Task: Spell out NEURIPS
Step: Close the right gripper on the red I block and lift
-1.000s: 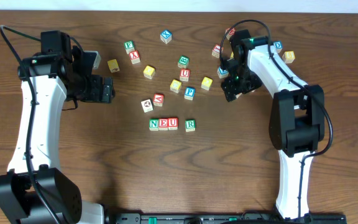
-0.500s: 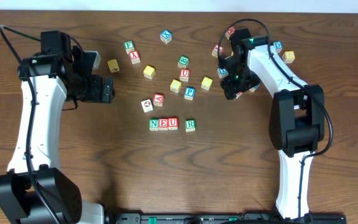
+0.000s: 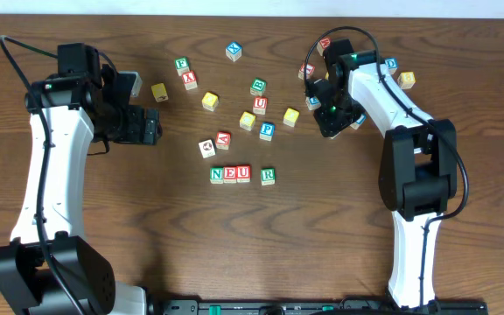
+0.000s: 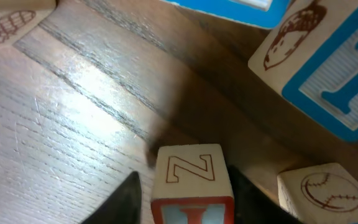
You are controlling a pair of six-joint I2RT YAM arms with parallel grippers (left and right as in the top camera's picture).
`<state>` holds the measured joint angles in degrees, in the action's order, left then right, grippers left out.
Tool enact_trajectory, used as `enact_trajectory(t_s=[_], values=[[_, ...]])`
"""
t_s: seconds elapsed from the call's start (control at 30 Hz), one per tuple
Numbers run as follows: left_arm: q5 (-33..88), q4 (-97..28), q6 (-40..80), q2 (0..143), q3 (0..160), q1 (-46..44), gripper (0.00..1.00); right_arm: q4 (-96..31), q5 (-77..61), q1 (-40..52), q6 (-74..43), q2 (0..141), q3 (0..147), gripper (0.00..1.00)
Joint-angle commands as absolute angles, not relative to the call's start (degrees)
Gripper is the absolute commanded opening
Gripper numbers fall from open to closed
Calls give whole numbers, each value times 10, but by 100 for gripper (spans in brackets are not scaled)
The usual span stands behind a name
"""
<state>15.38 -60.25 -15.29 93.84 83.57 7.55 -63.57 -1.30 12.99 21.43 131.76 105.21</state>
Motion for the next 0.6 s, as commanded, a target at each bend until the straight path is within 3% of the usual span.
enact_trajectory(t_s=[0.0,0.57], values=[[160,-606,-160,930,848,75,95,-637,-16,134,220,1317,1055,33],[160,-606,-160,930,848,75,95,-639,-25,134,218,1317,1055,27]])
